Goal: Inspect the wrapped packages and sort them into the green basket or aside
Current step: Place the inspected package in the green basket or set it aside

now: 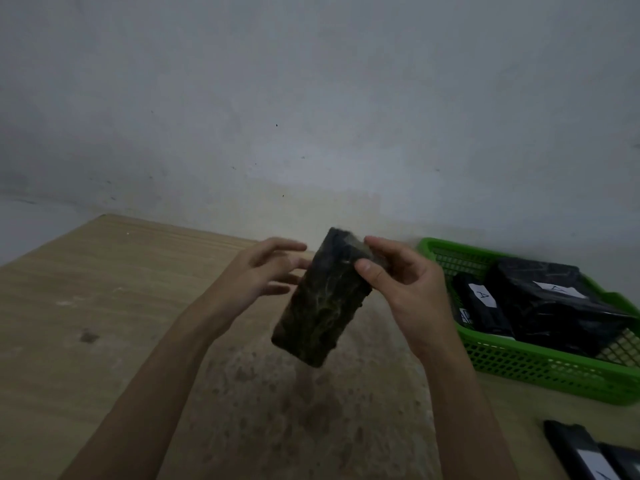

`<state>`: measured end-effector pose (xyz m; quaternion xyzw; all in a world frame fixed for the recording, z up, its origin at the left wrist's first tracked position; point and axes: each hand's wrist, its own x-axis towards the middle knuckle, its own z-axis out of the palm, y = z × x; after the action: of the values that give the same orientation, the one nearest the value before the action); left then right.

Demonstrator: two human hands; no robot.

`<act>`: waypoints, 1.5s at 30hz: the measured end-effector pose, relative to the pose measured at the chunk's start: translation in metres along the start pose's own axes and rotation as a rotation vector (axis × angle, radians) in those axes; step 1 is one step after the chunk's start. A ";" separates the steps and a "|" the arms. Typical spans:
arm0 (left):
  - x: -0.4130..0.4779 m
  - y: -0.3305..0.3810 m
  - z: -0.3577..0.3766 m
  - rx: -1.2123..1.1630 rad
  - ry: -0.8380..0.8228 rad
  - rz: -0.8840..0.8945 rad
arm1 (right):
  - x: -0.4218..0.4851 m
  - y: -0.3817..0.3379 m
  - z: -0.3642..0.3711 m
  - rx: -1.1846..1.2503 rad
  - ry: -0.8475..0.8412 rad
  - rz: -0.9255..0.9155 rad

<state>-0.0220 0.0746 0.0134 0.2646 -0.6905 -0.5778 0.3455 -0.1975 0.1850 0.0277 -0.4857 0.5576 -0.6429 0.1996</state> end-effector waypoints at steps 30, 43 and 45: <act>0.002 0.002 0.018 0.173 0.129 0.422 | -0.008 -0.003 0.028 -0.095 -0.120 -0.065; 0.009 -0.012 0.002 -0.260 -0.005 -0.449 | -0.007 -0.005 0.024 -0.098 -0.176 -0.268; 0.007 -0.011 0.004 -0.317 -0.072 -0.465 | -0.008 -0.006 0.023 -0.131 -0.270 -0.299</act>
<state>-0.0300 0.0698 0.0034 0.3379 -0.5239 -0.7514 0.2160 -0.1725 0.1808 0.0277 -0.6569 0.4882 -0.5566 0.1428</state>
